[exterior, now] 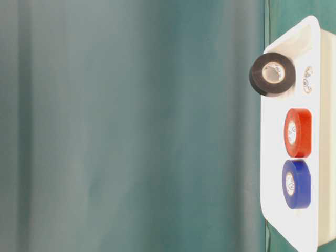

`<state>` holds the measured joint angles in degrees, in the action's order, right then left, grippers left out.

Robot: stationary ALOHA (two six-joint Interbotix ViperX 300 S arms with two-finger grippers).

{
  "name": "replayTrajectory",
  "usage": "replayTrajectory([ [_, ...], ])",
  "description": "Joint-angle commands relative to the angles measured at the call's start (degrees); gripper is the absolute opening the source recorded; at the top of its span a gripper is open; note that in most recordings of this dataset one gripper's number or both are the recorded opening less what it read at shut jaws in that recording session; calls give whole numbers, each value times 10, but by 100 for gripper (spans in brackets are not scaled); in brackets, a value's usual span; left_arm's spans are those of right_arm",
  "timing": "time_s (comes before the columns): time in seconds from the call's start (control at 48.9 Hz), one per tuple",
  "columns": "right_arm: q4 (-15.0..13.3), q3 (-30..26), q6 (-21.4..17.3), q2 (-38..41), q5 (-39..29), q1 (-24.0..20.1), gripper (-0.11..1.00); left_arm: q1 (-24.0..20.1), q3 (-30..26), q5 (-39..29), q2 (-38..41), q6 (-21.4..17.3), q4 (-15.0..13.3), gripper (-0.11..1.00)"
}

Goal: Put the tape into the white case with the right arm.
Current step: 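Retract the right gripper to the right edge, then move the right gripper down onto the yellow tape roll and grasp it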

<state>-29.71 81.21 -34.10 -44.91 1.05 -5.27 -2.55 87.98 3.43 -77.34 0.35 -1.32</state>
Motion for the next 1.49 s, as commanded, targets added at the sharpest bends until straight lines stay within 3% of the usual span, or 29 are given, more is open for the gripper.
replayTrajectory([
  [0.0,-2,-10,1,11,9,-3,37,-3,-9,3,4,0,-2,0],
  [0.266,-2,-27,3,38,24,-5,37,-3,-9,3,4,0,-1,0],
  [0.45,-3,-69,8,108,49,-25,37,-2,-10,3,4,0,-1,0],
  [0.675,-19,-149,9,242,85,-35,37,-2,-10,3,4,0,-1,0],
  [0.962,-19,-274,7,392,113,-36,37,-2,-10,3,4,0,-2,0],
  [1.473,-19,-483,2,557,107,-48,38,-2,-6,3,4,0,-2,0],
])
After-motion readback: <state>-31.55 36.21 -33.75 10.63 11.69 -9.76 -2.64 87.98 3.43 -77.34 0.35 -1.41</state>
